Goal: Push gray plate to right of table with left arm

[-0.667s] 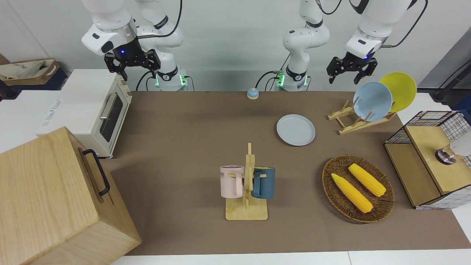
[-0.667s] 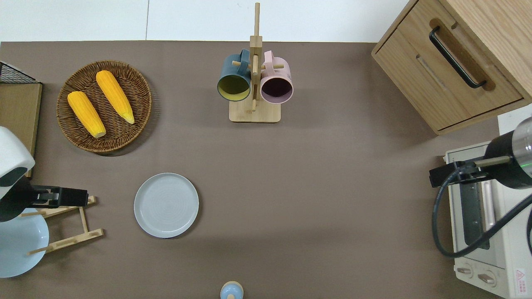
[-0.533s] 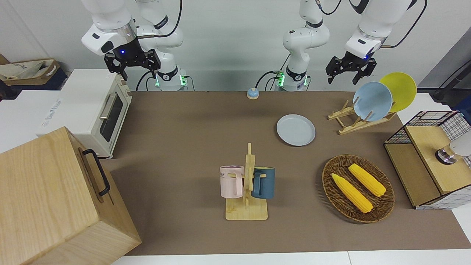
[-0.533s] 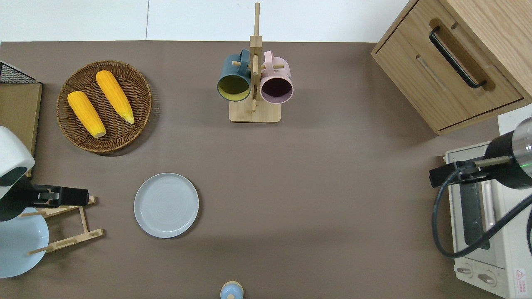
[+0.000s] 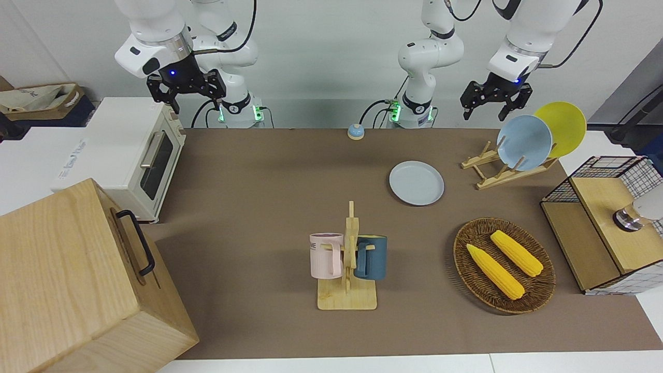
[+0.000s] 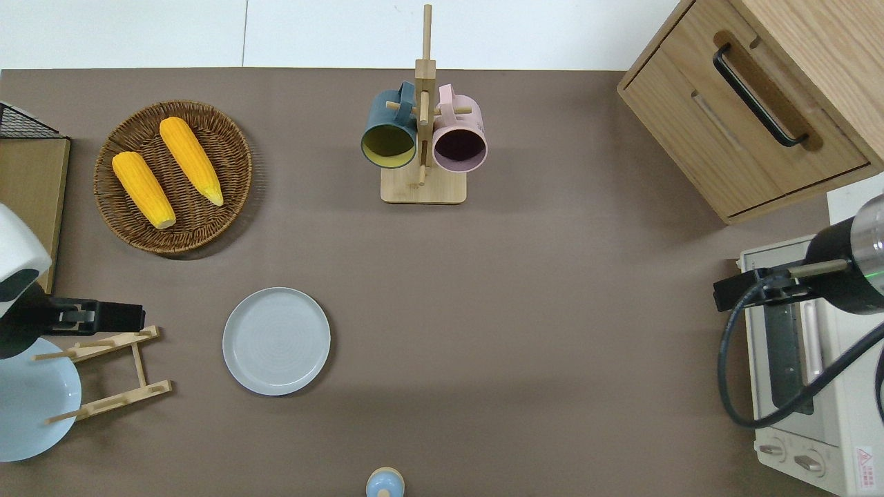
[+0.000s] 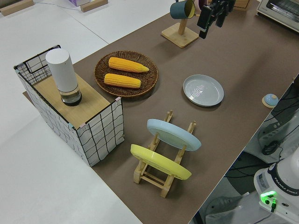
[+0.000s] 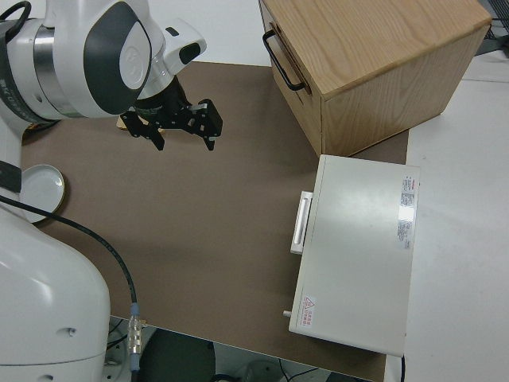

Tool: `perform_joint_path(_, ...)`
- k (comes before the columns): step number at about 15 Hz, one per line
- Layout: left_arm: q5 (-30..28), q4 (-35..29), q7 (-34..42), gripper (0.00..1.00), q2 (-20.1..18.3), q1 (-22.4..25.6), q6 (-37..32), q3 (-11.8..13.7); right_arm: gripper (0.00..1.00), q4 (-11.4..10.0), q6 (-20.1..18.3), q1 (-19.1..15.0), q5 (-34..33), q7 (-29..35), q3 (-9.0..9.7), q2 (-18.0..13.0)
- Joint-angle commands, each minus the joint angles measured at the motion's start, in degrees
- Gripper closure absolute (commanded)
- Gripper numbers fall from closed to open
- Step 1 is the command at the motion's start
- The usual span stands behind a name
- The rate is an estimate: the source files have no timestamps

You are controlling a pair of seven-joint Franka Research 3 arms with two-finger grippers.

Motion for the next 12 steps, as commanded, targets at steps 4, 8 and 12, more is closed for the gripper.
perform_joint_path(4, 0.89, 10.3, -0.09, 0.02, 7.15, -0.33, -3.29, 0.85, 0.017, 0.53, -0.89, -1.07, 0.25, 0.75, 0.92, -0.14)
perform_joint_path(8, 0.8, 9.51, 0.0, 0.01, 7.33, -0.68, -2.5, 0.76, 0.017, 0.53, -0.89, -1.07, 0.25, 0.66, 0.92, -0.14)
perform_joint_path(12, 0.98, 8.81, -0.17, 0.01, 8.21, -0.69, -0.05, 0.32, 0.017, 0.53, -0.89, -1.15, 0.25, 0.66, 0.92, -0.14)
